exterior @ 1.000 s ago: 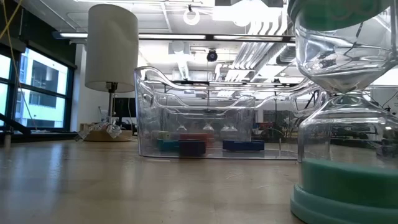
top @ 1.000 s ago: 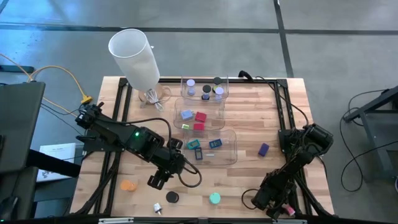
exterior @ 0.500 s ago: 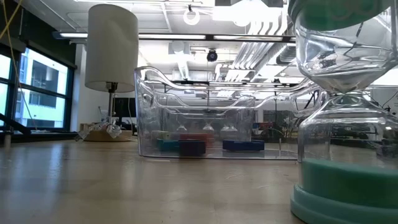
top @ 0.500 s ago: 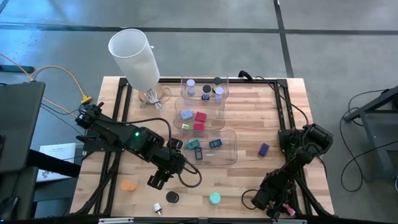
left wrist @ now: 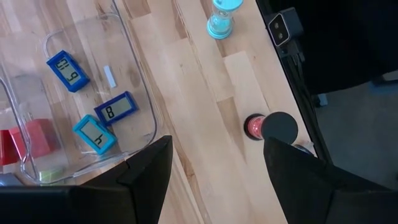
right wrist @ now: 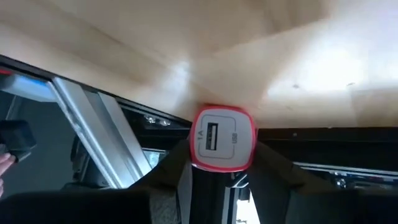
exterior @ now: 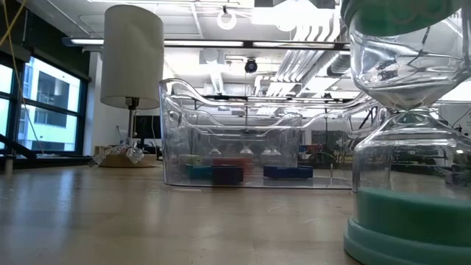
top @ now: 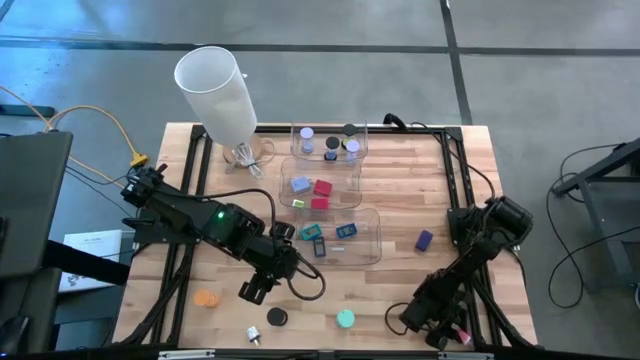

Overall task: Pick & Place Office items
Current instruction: Put the small red charger adapter into the middle transparent bin

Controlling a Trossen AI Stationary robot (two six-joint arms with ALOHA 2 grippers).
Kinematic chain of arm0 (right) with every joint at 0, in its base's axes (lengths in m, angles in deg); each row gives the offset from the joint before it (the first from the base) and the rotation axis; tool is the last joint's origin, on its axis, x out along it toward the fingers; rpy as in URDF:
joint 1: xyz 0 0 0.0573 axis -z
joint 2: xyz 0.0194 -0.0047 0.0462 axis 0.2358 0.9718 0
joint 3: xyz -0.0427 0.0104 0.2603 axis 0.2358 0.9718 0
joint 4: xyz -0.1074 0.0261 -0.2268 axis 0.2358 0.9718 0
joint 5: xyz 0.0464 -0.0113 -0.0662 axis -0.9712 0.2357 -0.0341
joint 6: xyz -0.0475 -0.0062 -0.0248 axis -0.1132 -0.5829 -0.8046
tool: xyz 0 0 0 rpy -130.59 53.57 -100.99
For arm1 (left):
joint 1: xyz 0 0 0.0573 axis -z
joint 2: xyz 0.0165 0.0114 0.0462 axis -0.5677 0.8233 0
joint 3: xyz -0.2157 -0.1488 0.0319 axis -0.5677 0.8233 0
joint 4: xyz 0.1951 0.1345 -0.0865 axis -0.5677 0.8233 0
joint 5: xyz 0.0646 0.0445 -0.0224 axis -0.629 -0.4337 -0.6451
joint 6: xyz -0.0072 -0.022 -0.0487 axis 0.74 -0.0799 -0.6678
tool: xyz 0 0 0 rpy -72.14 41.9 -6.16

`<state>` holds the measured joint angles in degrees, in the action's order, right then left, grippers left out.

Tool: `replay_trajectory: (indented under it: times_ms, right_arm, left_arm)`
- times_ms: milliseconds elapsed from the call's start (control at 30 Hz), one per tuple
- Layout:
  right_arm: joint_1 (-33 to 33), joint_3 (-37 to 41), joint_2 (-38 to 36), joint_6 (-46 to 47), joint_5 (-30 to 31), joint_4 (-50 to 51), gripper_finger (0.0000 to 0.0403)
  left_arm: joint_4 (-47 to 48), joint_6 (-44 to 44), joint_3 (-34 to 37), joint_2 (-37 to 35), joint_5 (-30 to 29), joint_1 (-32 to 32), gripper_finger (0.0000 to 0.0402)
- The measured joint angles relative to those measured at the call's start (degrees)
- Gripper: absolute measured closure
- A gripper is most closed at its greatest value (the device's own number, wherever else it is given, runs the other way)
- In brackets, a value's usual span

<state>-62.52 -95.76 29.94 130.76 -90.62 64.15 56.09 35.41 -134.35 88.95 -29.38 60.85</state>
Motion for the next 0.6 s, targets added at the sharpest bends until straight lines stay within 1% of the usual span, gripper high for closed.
replay_trajectory:
  times_ms: [100,200,467,533,600]
  right_arm:
    - [1.38,0.1,-1.56,-0.45,0.71,1.76,0.0292]
    - [3.0,0.06,-3.06,-1.08,2.89,3.82,0.0292]
    - [6.56,-0.05,-3.6,-6.27,4.26,5.74,0.0292]
    - [7.52,-0.17,-3.79,-8.33,4.59,8.26,0.0292]
    - [8.26,-0.6,-4.69,-10.84,6.51,12.13,0.0292]
  left_arm:
    - [0.02,0.0,0.0,0.0,0.0,0.0,0.0156]
    - [0.02,0.17,0.0,0.0,0.0,0.0,0.0156]
    - [0.04,0.79,0.0,0.0,0.0,0.02,0.0156]
    - [0.04,0.8,0.0,0.0,0.0,0.02,0.0156]
    - [0.06,0.81,-0.01,0.0,0.0,0.02,0.0156]
